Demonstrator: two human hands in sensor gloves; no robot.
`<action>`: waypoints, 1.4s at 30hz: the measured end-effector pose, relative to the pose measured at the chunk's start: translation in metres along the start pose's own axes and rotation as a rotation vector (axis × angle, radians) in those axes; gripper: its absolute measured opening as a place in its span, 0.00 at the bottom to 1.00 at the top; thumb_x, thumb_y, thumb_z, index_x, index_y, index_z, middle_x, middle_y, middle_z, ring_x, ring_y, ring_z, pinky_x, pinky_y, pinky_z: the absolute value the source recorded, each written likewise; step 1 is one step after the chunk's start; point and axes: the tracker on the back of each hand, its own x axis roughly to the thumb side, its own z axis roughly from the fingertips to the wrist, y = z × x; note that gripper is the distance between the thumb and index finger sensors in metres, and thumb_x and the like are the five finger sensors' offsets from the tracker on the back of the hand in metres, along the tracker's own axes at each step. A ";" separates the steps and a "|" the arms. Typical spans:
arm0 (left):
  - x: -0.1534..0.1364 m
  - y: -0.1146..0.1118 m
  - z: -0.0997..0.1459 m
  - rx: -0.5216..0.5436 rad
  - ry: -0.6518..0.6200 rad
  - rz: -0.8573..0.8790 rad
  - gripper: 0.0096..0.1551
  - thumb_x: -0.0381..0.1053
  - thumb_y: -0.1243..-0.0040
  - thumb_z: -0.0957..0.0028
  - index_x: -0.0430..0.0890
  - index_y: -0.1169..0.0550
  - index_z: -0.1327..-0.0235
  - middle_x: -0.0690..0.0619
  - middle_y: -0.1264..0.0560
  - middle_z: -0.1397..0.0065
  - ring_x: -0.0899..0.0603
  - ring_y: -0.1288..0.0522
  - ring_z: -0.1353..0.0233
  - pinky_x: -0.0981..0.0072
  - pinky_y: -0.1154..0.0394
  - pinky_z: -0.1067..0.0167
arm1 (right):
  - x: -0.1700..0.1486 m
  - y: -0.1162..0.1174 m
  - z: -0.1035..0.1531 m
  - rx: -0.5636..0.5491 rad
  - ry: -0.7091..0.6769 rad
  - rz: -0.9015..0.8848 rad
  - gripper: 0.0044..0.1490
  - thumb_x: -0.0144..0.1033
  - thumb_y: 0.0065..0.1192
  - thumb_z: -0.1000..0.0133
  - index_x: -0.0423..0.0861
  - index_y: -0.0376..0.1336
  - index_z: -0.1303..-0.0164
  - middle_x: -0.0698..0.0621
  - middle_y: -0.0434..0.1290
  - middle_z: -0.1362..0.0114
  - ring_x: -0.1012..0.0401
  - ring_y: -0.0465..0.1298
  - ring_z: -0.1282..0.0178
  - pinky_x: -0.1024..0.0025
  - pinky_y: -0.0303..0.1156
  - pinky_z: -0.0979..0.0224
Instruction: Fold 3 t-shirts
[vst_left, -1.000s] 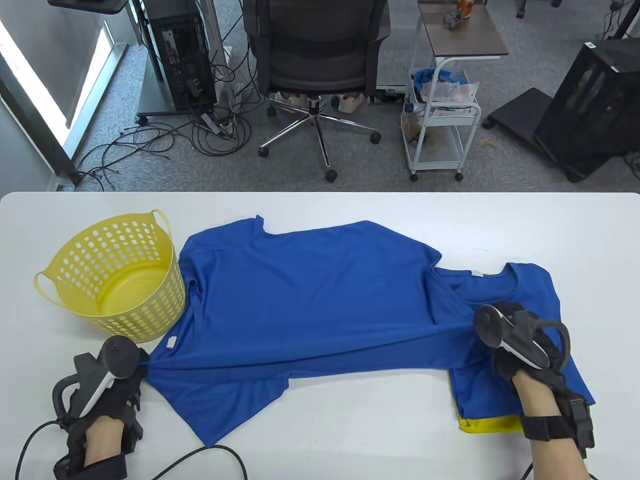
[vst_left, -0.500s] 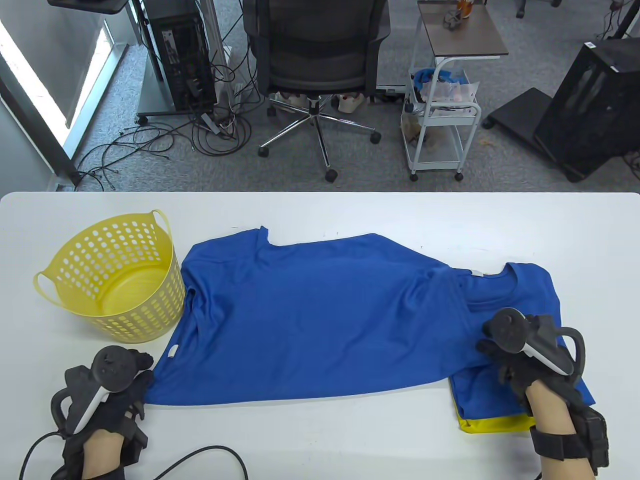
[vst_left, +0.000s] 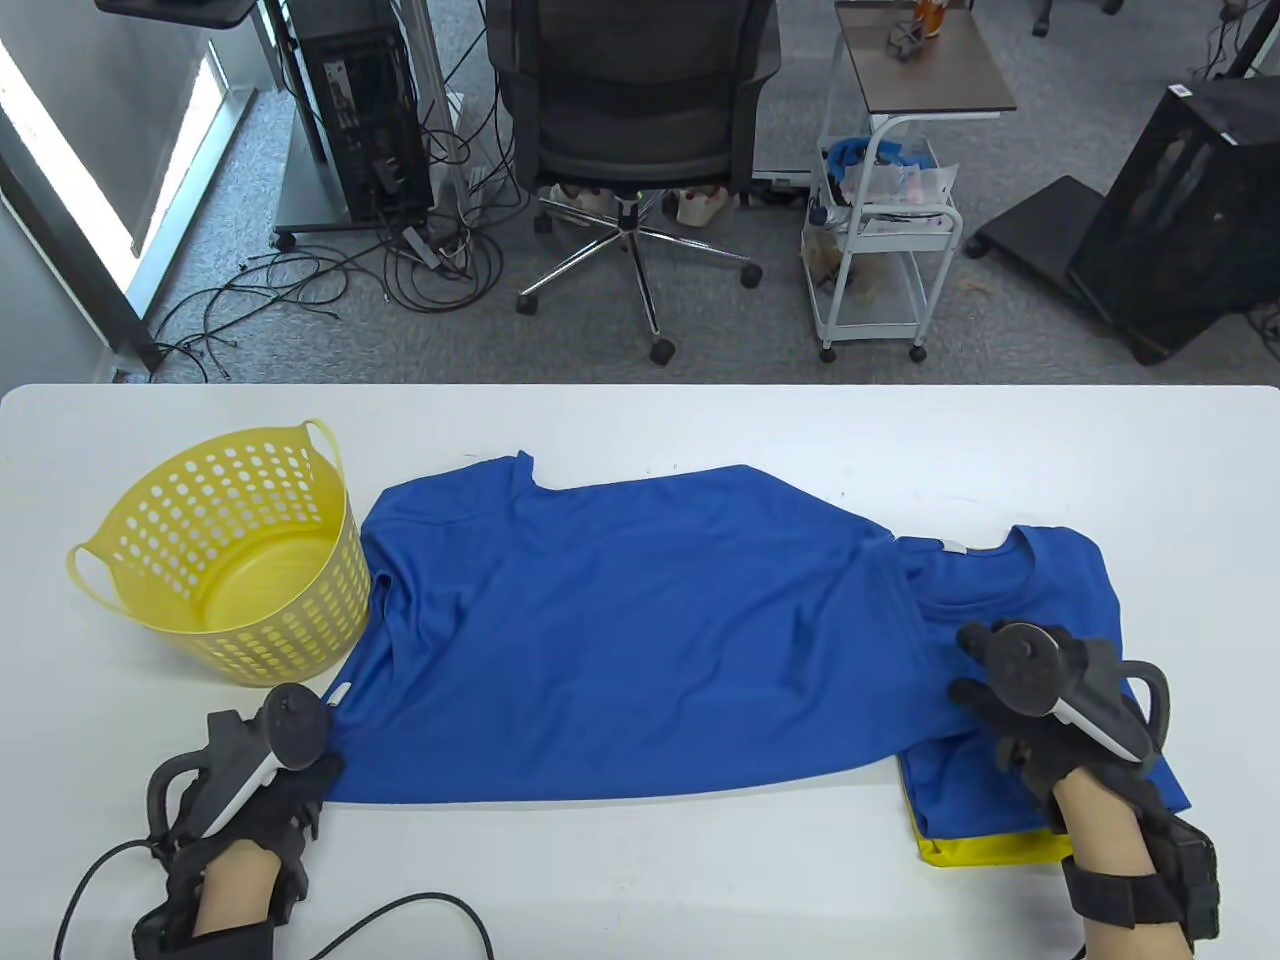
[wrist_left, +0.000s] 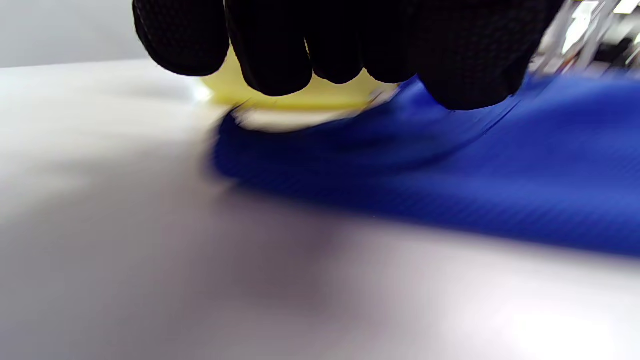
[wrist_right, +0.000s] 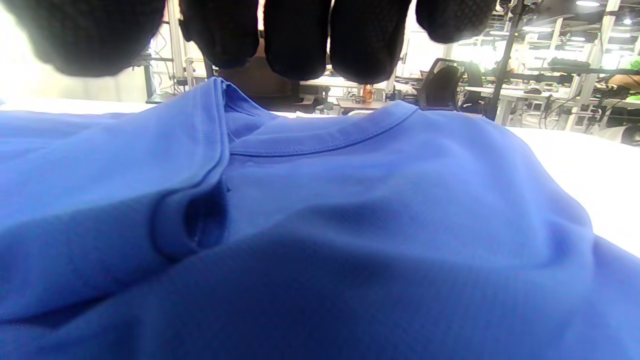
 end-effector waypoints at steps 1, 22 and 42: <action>0.010 0.007 0.001 0.048 -0.024 0.047 0.35 0.63 0.37 0.58 0.60 0.31 0.34 0.55 0.32 0.26 0.44 0.30 0.28 0.49 0.28 0.33 | 0.002 -0.001 0.001 -0.002 -0.010 0.000 0.40 0.53 0.66 0.56 0.54 0.62 0.33 0.47 0.65 0.25 0.43 0.67 0.25 0.37 0.58 0.24; 0.239 -0.043 0.028 -0.156 -0.406 -0.263 0.32 0.57 0.33 0.58 0.63 0.29 0.38 0.58 0.32 0.27 0.46 0.32 0.27 0.48 0.30 0.32 | 0.019 0.002 0.003 0.020 -0.086 -0.074 0.46 0.55 0.64 0.56 0.56 0.54 0.27 0.47 0.57 0.17 0.37 0.56 0.17 0.29 0.48 0.21; 0.228 -0.045 0.041 -0.149 -0.385 -0.275 0.29 0.64 0.34 0.61 0.62 0.25 0.45 0.56 0.32 0.28 0.45 0.31 0.30 0.49 0.30 0.33 | 0.022 0.006 0.004 0.047 -0.092 -0.049 0.45 0.55 0.64 0.56 0.56 0.55 0.27 0.46 0.57 0.18 0.37 0.57 0.17 0.29 0.48 0.22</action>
